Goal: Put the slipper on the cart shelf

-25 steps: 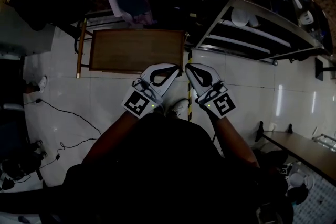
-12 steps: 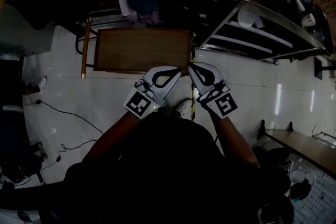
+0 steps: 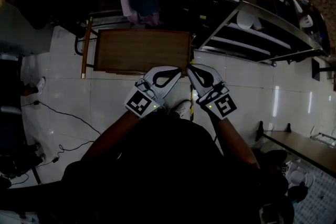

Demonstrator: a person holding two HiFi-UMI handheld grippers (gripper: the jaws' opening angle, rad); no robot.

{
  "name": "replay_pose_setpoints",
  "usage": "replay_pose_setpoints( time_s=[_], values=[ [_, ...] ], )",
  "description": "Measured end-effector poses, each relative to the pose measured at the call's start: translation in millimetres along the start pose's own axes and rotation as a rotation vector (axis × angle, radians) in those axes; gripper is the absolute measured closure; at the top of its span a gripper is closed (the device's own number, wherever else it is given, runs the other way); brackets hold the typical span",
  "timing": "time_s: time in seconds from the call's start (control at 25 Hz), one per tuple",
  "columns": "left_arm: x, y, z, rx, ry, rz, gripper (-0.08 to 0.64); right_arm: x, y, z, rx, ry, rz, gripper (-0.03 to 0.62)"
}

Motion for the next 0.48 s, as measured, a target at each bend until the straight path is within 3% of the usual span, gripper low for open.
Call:
replay_pose_setpoints(
  time_s=[0.48],
  values=[
    [2.2, -1.1, 2.5, 0.004, -0.006, 0.000, 0.560, 5.8, -0.9, -4.7, -0.010, 0.011, -0.017, 0.592]
  ],
)
Point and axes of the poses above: the fingertips, and each gripper's own axes: z backward along the fingers, x to its left, y out of its underside, the point moved 8 cm from there along z, backward along the fingers, and after that the axes turned 9 degrees about x, right-handed, at the moved point
